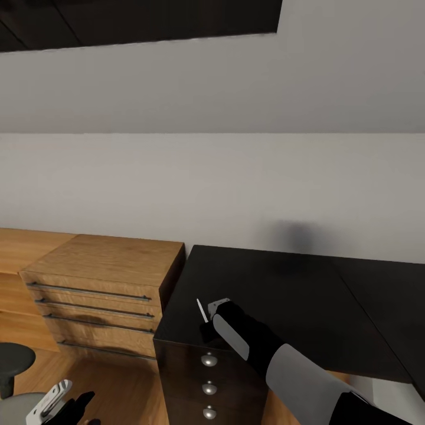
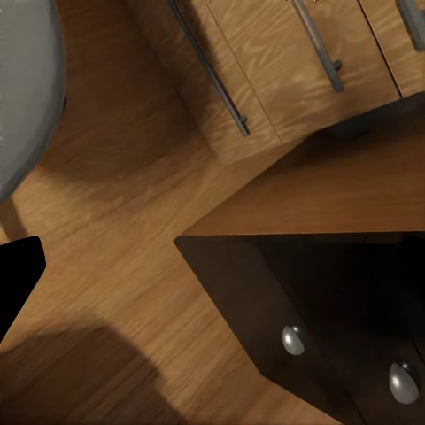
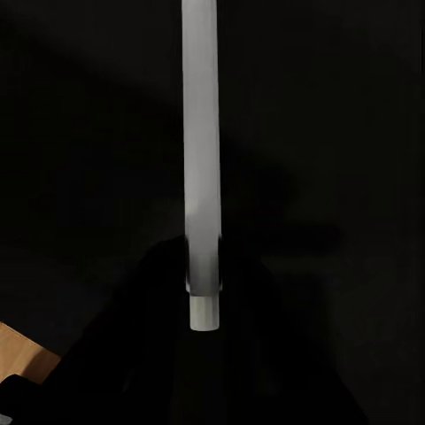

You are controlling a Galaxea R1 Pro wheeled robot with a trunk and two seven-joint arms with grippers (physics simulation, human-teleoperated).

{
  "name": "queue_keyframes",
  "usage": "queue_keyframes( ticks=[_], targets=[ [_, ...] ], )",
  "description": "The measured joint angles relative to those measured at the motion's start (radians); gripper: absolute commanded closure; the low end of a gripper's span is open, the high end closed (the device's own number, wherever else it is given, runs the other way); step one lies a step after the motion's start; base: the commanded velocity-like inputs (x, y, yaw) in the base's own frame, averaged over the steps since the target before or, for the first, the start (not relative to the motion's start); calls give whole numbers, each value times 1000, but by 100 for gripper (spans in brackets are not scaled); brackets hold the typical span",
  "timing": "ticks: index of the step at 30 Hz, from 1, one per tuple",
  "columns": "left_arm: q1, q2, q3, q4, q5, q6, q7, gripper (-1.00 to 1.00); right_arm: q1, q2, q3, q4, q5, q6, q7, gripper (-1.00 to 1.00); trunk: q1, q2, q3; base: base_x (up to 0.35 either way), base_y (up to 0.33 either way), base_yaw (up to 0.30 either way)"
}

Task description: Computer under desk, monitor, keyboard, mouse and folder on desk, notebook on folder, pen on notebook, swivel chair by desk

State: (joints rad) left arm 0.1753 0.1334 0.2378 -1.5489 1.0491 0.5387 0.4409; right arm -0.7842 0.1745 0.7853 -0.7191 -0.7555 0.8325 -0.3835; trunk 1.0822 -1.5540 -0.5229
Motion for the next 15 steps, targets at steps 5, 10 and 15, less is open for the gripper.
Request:
queue_keyframes(
  ticks=[5,10,15],
  targets=[
    [0,0,1,0,-1,0,4,-100,0,0,0,0,0,0,0,100,-19,35,16,0,0,0],
    [1,0,0,-2,0,-1,5,-100,0,0,-3,-9,3,0,-4,100,-38,70,31,0,0,0],
    [1,-1,-4,-6,0,-2,1,-100,0,0,-5,-41,8,2,-8,100,-58,105,47,0,0,-55]
  ],
)
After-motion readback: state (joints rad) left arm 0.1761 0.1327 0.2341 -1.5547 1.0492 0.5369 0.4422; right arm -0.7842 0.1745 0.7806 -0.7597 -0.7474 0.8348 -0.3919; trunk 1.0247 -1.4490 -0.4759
